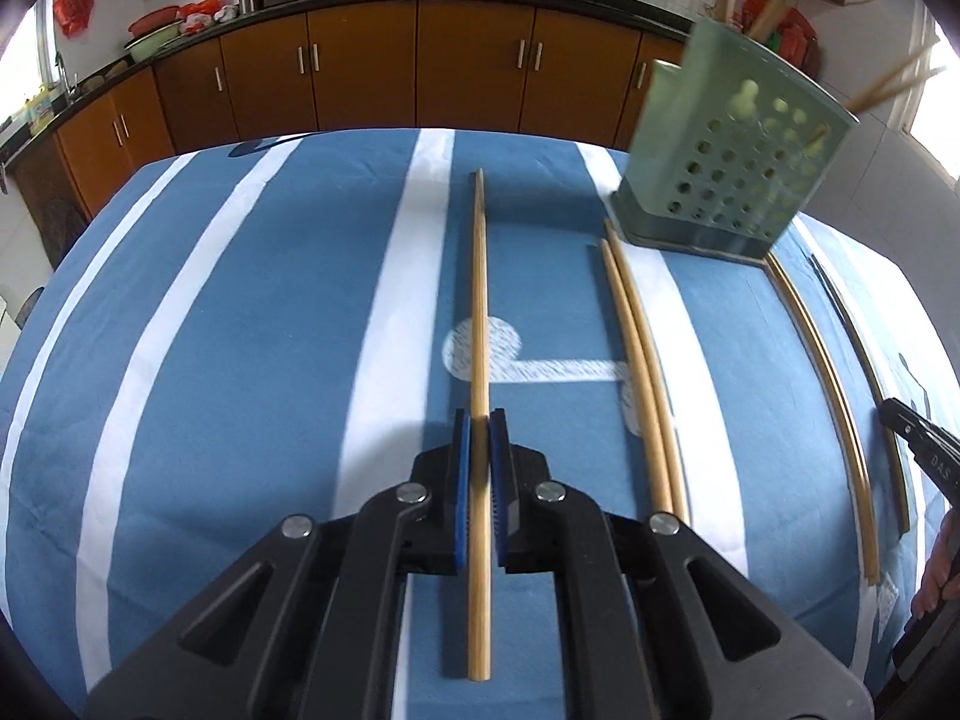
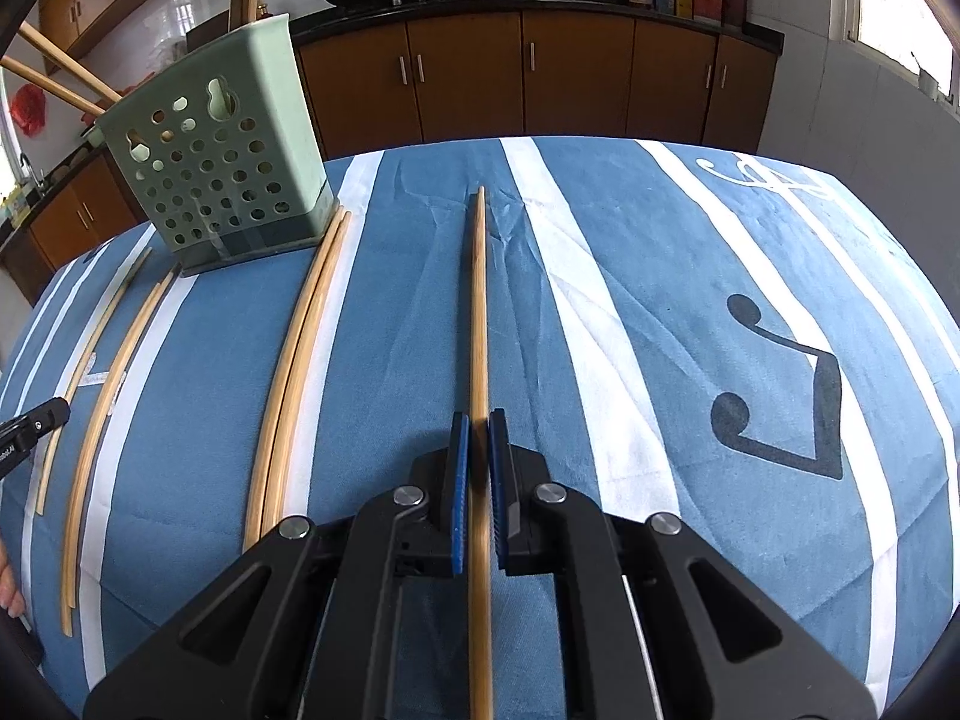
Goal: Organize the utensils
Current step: 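Hold both grasped chopsticks against the cloth with both tools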
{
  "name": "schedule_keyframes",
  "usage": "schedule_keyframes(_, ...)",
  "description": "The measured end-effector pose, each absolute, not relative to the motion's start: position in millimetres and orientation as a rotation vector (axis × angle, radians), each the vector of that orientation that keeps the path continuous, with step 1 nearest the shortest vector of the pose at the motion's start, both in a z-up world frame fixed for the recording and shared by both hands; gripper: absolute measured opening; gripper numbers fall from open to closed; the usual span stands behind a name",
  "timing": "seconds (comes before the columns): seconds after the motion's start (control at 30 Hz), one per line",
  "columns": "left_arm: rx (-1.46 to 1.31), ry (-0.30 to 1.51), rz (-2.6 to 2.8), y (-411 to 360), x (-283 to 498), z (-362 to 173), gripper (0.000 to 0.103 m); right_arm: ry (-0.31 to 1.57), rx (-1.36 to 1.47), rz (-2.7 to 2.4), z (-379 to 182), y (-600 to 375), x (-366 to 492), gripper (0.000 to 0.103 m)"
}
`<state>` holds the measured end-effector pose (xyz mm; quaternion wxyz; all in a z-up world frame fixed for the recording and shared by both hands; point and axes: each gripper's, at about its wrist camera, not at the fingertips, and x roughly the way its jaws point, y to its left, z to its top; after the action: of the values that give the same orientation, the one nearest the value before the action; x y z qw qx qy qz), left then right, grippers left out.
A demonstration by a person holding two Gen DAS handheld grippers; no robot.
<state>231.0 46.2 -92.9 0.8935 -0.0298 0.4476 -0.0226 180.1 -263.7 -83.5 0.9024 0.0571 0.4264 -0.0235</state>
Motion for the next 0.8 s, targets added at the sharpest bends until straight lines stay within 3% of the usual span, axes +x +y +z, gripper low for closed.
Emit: schedule_keyframes(0.8,-0.041,0.895,-0.042,45.0,227.4,-94.0,0.010,0.878,0.148,-0.036,-83.8,-268.3,180.8,0.008)
